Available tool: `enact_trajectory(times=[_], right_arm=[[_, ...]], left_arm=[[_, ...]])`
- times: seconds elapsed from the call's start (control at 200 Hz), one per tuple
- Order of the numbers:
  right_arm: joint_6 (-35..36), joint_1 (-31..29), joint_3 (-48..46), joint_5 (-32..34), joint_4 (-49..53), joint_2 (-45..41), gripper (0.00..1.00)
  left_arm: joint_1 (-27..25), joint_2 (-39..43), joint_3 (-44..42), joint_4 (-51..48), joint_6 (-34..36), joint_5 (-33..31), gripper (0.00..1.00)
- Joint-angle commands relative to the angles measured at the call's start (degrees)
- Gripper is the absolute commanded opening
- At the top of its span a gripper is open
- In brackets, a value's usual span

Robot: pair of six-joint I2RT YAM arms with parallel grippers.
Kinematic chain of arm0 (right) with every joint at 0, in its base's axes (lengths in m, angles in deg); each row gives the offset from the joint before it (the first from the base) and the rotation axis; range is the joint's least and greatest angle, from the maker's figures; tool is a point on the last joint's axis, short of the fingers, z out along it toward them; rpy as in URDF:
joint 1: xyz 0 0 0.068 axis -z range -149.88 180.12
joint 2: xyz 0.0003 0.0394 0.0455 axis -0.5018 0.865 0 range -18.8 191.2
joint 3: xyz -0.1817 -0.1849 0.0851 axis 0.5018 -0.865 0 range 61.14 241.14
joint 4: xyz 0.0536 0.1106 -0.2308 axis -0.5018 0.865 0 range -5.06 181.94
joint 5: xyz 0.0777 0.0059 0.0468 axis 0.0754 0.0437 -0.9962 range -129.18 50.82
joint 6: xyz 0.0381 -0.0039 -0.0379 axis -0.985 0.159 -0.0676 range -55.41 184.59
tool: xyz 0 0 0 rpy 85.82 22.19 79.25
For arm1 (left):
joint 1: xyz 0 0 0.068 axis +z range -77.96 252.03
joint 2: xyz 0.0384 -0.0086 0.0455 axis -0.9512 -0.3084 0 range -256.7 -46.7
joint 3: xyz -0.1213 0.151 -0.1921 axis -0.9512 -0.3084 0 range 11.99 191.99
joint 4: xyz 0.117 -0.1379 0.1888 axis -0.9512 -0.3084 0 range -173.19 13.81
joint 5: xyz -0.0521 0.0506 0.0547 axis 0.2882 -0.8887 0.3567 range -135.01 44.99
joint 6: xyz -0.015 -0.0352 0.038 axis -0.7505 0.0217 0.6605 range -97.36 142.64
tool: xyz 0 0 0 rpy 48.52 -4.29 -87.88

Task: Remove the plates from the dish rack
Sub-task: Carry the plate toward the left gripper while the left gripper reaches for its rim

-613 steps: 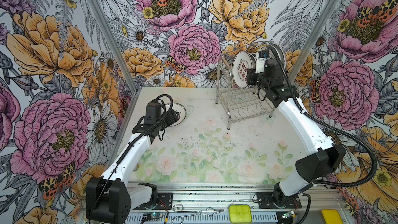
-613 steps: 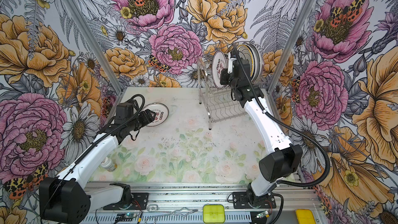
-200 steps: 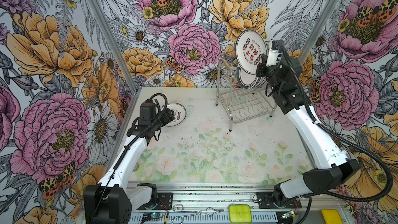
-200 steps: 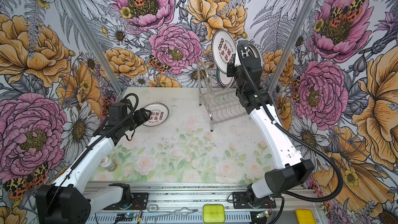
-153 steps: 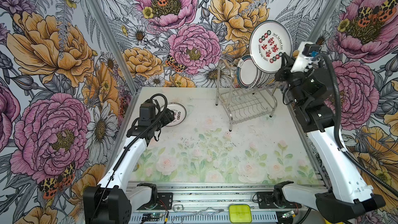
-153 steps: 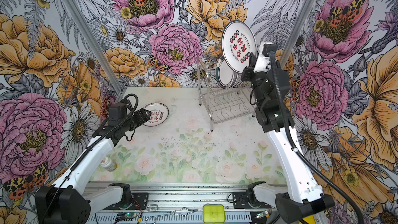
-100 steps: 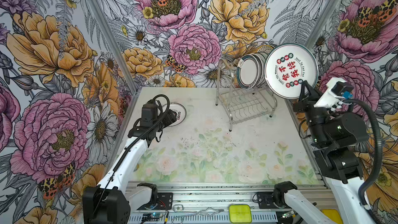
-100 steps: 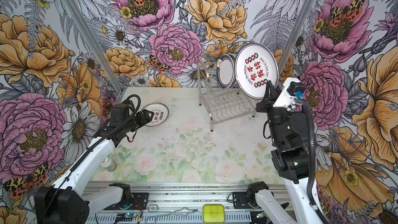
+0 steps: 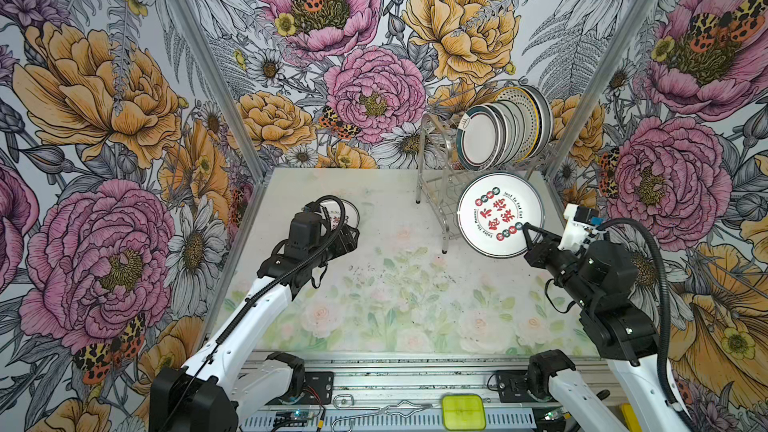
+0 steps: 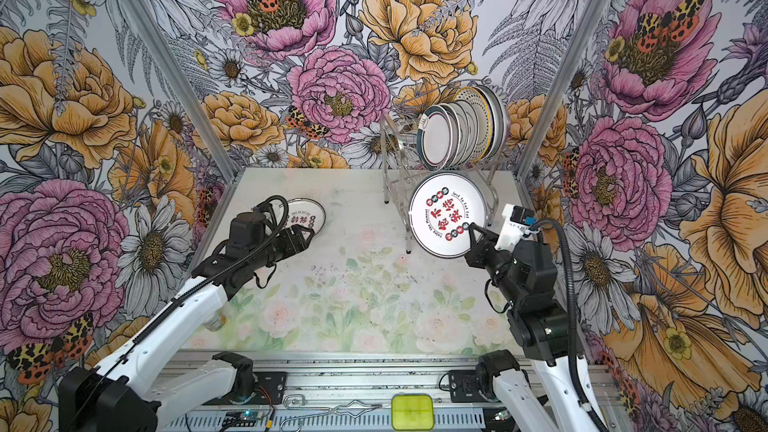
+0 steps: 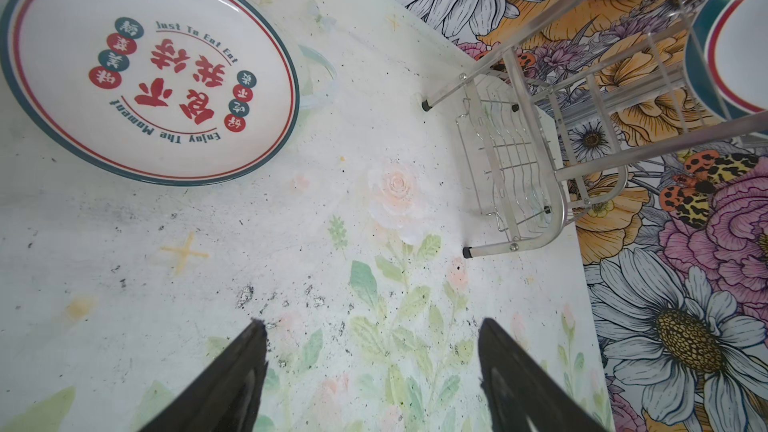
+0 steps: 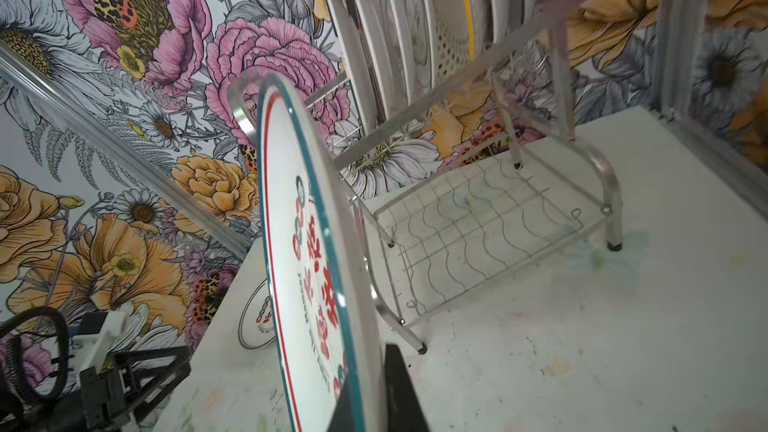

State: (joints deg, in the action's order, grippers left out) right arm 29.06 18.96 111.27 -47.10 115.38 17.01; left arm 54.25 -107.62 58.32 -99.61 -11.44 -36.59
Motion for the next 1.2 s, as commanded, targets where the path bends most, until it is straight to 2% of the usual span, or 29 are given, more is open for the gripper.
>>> enact_trajectory(times=[0.0, 0.205, 0.45, 0.68, 0.926, 1.191], right_arm=[[-8.7, -0.1, -1.4, -10.5, -4.0, 2.2, 0.0], [-12.1, -1.4, -2.5, -15.3, -5.4, 7.1, 0.0], [-14.9, -9.0, -2.6, -12.1, -12.6, 17.6, 0.0], [-17.1, -15.1, -0.9, -9.2, -20.9, 28.3, 0.0], [-23.6, -18.8, -0.3, -10.5, -34.9, 39.3, 0.0], [-25.8, -20.9, 3.6, -11.7, -38.5, 46.1, 0.0]], left_arm=[[-1.3, 1.1, -1.6, 3.2, -1.0, -1.7, 0.8], [-3.2, -0.4, -2.4, 5.7, -1.5, -0.9, 0.8], [-4.3, -2.2, -1.9, 9.3, -2.9, 2.8, 0.8], [-3.8, -4.2, -3.4, 15.8, -4.8, 10.2, 0.8], [-1.4, -7.2, -4.4, 18.5, -5.2, 13.5, 0.79], [3.4, -11.3, -6.4, 24.0, -6.5, 19.9, 0.76]])
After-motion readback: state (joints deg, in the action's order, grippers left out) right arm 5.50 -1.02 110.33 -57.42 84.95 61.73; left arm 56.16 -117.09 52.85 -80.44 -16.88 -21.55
